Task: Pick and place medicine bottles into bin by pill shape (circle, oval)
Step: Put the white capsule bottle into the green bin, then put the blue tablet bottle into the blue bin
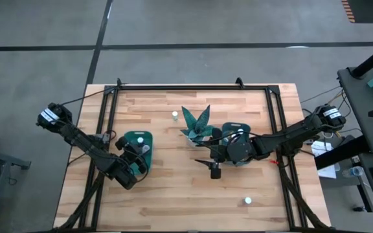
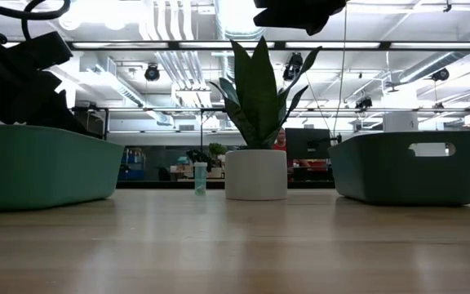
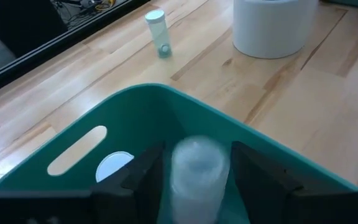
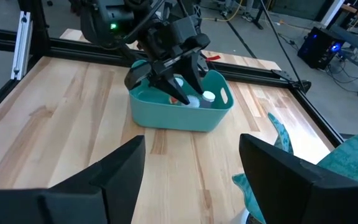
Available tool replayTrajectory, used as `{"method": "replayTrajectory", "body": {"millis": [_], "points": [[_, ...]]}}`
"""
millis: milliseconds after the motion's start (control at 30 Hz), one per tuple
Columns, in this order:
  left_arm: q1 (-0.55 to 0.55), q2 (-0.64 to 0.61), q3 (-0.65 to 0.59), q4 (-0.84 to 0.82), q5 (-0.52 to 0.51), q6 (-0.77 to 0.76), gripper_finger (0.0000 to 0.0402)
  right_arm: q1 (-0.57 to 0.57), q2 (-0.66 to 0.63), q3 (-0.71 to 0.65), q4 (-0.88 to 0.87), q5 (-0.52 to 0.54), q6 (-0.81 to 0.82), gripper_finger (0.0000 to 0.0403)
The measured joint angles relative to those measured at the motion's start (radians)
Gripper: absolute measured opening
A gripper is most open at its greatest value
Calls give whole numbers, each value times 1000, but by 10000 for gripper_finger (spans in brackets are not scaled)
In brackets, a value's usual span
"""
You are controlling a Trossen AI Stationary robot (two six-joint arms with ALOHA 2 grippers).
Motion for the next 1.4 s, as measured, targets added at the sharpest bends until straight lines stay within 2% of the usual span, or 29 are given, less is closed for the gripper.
{"method": "replayTrajectory", "body": {"millis": [267,567,833,1067,1167,1400], "points": [[0,0,-1,-1,0,4,215,0,0,-1,0,0,0,255],[1,-52,30,-10,4,124,219,0,0,-1,-7,0,-4,250],[38,-176,93,-4,0,326,219,1,-9,-2,-40,0,-8,251],[140,-234,190,66,11,612,219,3,-37,-1,-125,0,-8,240],[217,-237,233,124,75,756,219,3,-63,-1,-183,0,-9,236],[471,-233,248,260,362,1075,219,3,-149,-1,-326,-9,35,224]]}}
